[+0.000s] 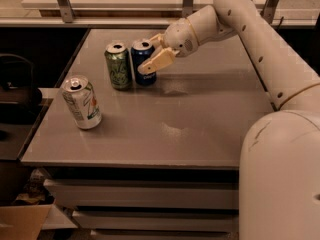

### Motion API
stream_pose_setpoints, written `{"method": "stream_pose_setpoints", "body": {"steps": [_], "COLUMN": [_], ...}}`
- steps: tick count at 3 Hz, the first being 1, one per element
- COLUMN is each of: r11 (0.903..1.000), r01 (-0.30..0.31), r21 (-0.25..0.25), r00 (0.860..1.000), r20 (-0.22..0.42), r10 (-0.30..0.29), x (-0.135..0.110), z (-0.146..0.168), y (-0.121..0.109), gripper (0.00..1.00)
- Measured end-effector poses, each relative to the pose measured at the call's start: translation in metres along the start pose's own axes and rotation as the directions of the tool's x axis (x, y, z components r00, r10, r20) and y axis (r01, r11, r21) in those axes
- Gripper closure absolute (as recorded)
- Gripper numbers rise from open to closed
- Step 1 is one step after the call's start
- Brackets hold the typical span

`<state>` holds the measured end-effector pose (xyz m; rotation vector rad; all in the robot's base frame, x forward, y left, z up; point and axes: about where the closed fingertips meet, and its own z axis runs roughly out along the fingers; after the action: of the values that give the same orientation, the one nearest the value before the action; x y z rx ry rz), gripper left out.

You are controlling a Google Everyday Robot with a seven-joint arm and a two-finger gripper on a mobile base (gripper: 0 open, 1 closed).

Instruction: Move pepsi can near green can

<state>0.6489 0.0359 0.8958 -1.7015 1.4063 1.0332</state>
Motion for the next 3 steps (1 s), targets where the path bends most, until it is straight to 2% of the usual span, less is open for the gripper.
{"method": "stream_pose_setpoints", "body": {"steps": [1, 3], "r11": [0.9999, 0.9999], "r01": [0.000, 0.001], "r21": [-0.012, -0.015], "r00": [1.000, 0.999], "r20": [0.008, 0.035], "r10": [0.000, -0.001], "x": [0.0004, -0.0023], "z": [0.0004, -0.0068], "y": [-0.0007, -0.0008], "gripper": [0.00, 0.00]}}
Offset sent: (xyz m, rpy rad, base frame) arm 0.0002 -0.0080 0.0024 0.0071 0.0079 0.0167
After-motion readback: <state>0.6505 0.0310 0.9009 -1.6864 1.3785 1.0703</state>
